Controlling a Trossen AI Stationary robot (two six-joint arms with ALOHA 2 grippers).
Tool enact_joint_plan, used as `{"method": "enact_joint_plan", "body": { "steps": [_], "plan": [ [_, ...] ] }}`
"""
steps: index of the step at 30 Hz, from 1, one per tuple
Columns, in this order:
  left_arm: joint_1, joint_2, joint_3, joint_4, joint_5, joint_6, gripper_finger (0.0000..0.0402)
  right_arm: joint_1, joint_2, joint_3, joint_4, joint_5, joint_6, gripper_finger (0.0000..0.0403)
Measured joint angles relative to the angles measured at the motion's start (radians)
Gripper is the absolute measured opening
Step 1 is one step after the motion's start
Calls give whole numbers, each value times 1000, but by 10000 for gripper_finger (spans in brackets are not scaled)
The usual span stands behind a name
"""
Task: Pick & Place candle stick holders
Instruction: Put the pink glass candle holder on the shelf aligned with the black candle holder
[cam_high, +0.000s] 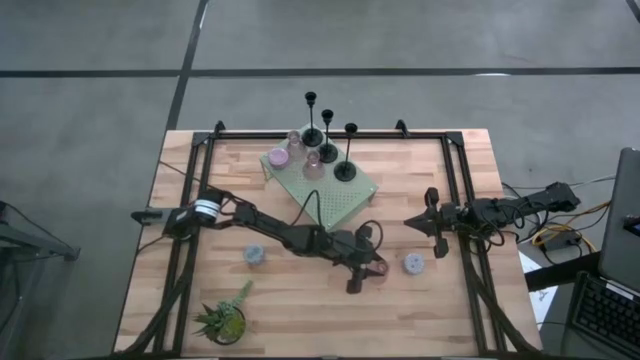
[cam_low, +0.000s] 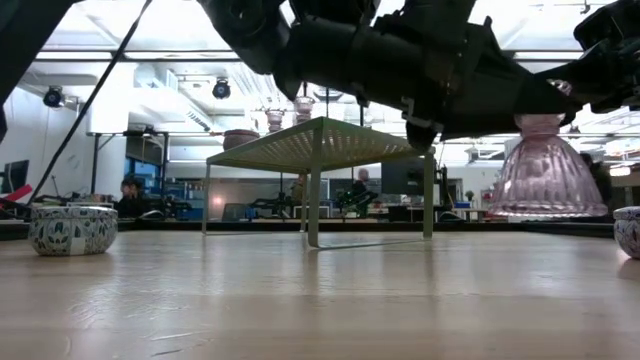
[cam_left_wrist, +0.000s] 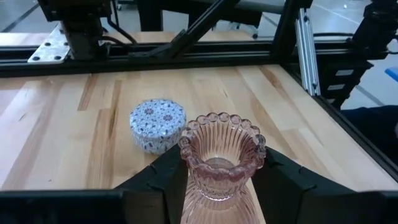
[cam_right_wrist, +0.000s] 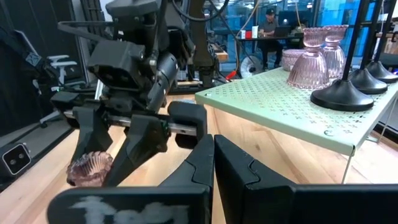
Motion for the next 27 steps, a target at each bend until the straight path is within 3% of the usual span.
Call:
{"method": "enact_joint_plan", "body": {
  "steps": [5,11,21,27],
  "plan": [
    [0,-51,0,-60,1,26,161,0,0,0,0,0,0,8],
    [0,-203,0,-197,-20,121,161,0,0,0,0,0,0,8],
    [2,-478,-3,-571,-284,194,161,0,1,0,0,0,0,8],
    [8,-588,-66,-603,-505,223,161,0,0,0,0,0,0,8]
  ]
}}
